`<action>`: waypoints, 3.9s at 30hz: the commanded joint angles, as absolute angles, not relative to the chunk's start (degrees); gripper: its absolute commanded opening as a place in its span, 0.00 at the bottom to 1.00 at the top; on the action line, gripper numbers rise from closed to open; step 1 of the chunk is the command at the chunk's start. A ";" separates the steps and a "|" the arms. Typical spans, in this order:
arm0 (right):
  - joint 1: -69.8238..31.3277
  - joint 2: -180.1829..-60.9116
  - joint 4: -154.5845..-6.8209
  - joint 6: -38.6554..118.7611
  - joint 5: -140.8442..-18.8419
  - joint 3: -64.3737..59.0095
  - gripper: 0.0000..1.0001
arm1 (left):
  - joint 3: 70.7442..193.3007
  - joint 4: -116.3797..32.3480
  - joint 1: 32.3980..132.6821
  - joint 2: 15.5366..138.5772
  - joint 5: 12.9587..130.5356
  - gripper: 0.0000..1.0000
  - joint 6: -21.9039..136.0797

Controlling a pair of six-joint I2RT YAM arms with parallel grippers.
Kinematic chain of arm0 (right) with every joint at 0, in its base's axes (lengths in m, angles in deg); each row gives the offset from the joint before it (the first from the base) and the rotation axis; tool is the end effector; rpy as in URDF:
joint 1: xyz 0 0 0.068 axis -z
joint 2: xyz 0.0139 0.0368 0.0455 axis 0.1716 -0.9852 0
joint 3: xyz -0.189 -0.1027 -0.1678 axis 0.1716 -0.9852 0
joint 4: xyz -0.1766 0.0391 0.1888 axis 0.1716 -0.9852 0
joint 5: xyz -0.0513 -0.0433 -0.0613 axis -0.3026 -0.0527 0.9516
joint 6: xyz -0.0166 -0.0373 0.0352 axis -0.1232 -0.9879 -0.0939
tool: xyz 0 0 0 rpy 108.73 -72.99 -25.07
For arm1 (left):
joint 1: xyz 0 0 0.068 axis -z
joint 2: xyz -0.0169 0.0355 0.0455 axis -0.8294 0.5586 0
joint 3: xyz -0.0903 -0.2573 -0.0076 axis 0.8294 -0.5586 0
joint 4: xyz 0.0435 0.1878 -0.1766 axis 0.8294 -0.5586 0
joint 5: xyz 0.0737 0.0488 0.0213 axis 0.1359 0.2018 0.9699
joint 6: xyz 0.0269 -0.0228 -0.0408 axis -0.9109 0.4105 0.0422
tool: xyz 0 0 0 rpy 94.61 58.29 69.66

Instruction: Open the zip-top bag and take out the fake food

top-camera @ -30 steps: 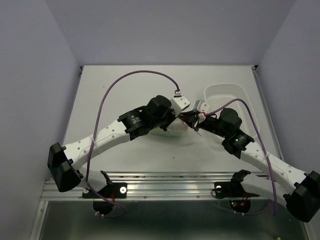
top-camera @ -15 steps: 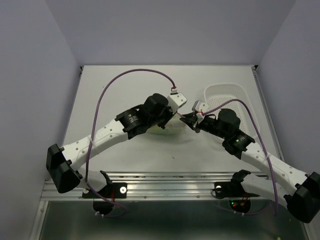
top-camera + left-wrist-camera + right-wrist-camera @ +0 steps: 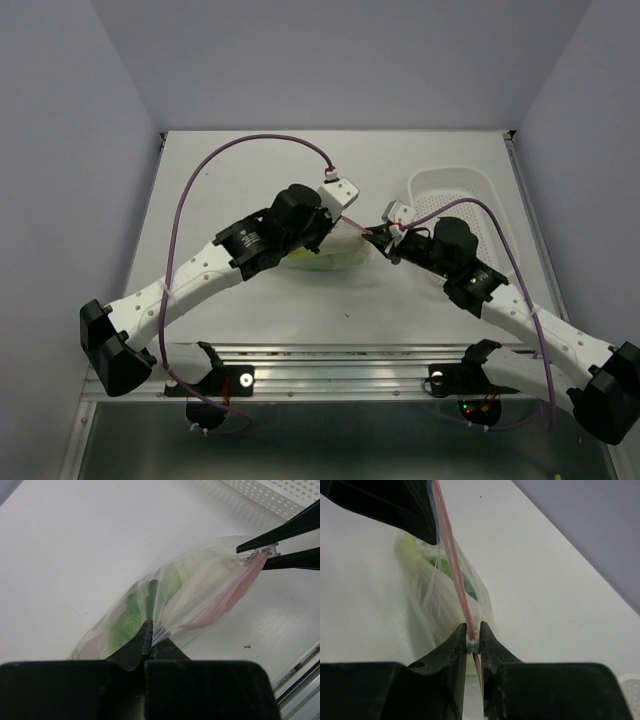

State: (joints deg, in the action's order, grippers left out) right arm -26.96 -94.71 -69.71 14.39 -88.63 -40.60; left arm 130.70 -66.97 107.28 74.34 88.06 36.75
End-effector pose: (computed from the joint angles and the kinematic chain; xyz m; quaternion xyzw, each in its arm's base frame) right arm 0.1768 0.1451 0.3004 -0.4302 0.6119 0.2082 0.6302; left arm 0.1838 -0.2211 0.3720 0.3871 0.7463 -0.1399 0.5231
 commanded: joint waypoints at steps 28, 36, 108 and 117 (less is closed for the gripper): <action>-14.12 -108.81 -72.90 11.00 -95.31 -41.14 0.07 | 130.25 -65.39 97.26 68.53 100.84 0.00 38.04; -12.97 -113.38 -72.72 11.00 -94.97 -38.42 0.06 | 130.08 -64.42 95.42 68.54 102.42 0.00 39.18; -17.89 -116.89 -62.88 67.87 -110.17 -36.22 0.94 | 122.17 -61.00 113.70 78.12 103.56 0.00 53.68; -18.42 -119.71 -62.18 70.15 -110.52 -37.18 0.93 | 121.73 -60.29 114.14 77.68 103.21 0.00 53.95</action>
